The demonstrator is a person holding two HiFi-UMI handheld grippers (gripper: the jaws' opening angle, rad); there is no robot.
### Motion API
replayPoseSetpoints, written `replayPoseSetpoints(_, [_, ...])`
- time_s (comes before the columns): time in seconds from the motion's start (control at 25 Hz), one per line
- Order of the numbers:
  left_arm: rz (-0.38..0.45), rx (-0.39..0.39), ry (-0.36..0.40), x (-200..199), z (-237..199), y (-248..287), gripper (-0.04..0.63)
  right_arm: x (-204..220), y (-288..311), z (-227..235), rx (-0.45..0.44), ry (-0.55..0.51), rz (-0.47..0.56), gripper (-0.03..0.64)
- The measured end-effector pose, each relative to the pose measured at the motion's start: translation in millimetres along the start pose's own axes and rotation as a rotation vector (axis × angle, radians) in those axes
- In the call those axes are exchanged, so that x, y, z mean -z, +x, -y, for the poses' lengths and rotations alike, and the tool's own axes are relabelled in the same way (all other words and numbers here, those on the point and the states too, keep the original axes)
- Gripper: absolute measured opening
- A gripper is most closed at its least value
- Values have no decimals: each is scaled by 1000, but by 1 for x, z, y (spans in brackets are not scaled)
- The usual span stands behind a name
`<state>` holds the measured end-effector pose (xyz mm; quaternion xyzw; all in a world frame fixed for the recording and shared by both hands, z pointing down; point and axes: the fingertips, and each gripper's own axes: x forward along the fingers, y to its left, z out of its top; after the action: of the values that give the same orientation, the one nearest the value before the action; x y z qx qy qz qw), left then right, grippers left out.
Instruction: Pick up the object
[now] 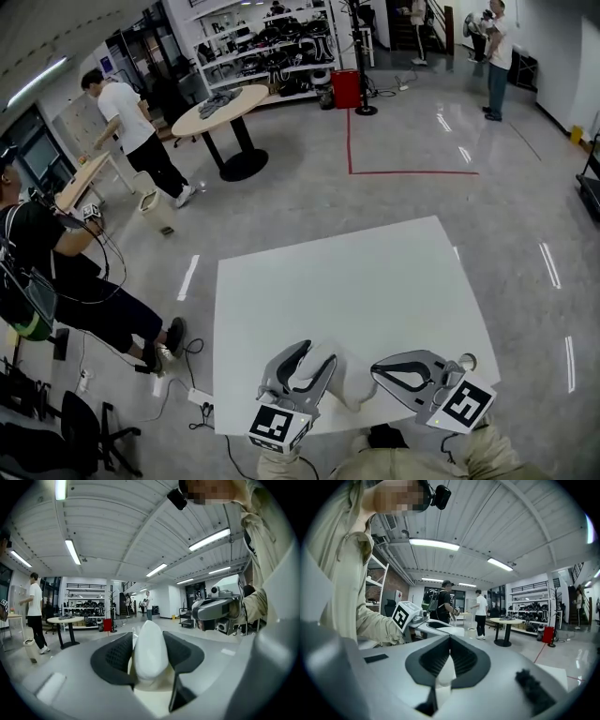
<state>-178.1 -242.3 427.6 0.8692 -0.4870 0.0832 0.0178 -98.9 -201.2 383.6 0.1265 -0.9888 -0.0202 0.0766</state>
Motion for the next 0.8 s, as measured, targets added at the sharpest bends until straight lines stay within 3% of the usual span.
replayPoseSetpoints(0.44, [62,8,11,-15,53,-72,209,-14,-32,-72,34,-53,11,3])
replayPoseSetpoints(0.8, [96,-17,50,-41,85,-106,209,-30,-59,-98,44,-83,38,3])
